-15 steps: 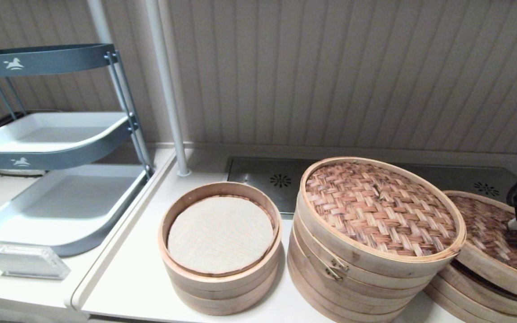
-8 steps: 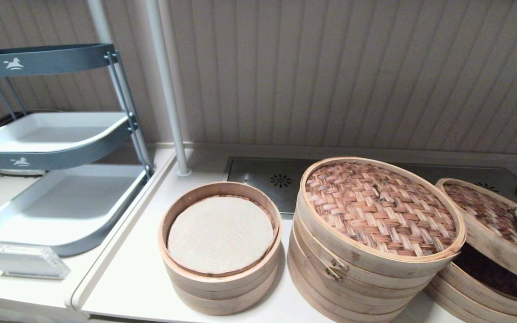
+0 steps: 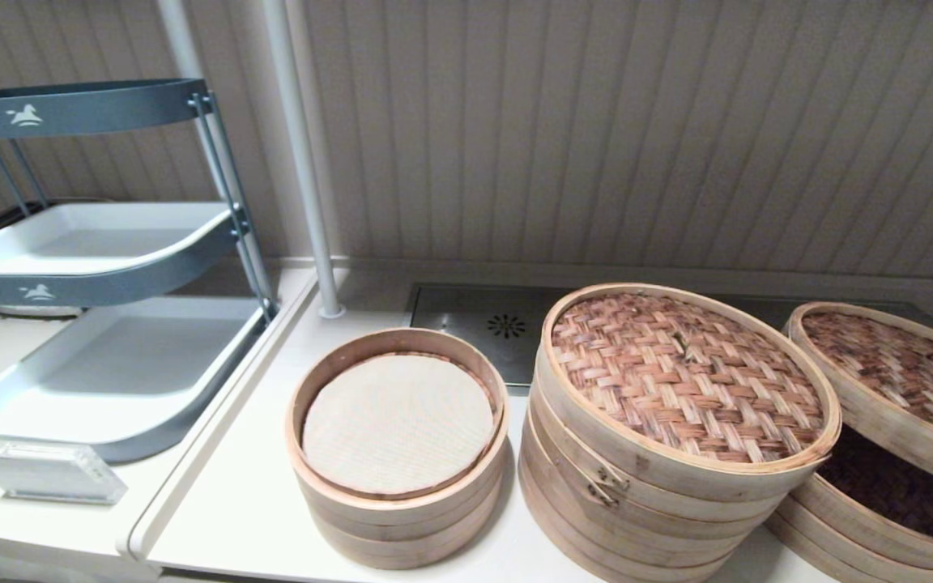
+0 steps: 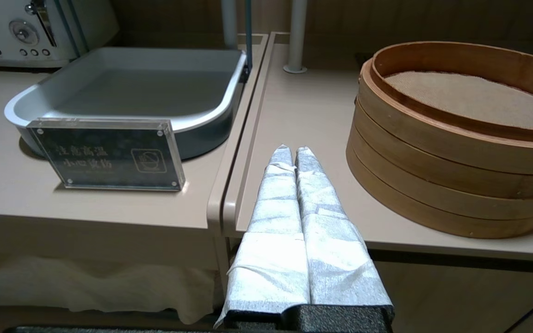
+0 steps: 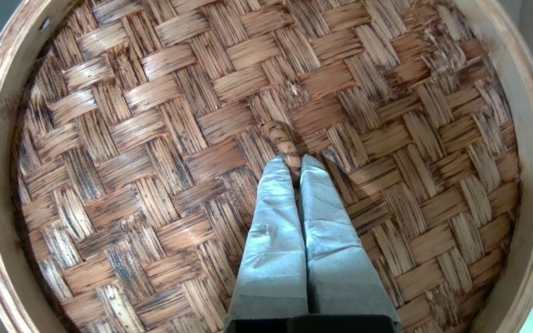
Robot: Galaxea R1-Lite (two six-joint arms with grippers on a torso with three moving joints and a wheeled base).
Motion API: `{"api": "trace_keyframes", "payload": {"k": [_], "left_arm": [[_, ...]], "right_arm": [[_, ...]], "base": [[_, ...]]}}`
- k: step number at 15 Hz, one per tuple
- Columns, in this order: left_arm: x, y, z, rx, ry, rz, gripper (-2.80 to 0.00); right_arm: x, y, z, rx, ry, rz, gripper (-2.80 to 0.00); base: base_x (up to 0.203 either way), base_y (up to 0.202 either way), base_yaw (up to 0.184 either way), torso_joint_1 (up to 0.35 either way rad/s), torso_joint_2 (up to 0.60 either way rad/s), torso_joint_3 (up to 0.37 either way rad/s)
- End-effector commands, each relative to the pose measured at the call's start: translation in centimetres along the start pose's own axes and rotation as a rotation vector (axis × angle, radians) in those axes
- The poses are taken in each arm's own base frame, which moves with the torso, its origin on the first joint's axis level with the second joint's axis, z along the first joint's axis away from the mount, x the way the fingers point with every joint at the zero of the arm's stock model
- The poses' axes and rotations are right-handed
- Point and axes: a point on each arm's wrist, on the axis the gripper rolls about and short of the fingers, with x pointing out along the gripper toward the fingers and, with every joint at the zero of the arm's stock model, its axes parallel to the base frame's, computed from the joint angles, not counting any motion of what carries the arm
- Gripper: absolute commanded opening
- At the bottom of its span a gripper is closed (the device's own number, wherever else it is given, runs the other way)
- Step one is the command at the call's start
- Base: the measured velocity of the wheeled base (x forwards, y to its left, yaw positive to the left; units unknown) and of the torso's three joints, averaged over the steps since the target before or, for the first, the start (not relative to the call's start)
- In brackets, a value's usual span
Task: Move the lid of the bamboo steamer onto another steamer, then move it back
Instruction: Put the steamer
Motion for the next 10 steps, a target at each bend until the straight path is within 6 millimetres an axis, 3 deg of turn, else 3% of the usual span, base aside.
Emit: {"api": "trace_keyframes", "payload": {"k": [1, 5, 10], "left_arm": [[0.1, 0.0, -0.7, 0.0, 0.022, 0.0, -2.8], [0.1, 0.0, -0.7, 0.0, 0.022, -0.001, -2.8], [0.1, 0.0, -0.7, 0.0, 0.024, -0.001, -2.8]], "right_arm": [[-1.8, 0.6, 0.8, -0.018, -0.065, 0.01, -2.8], [-3.2, 1.4, 2.1, -0.04, -0.131, 0.024, -2.8], [-4.9, 4.0, 3.2, -0.068, -0.177, 0.093, -2.8]], "base": [[0.0, 0.0, 0.0, 0.0, 0.0, 0.0], [0.0, 0.0, 0.0, 0.0, 0.0, 0.0], [0.0, 0.0, 0.0, 0.0, 0.0, 0.0]]}}
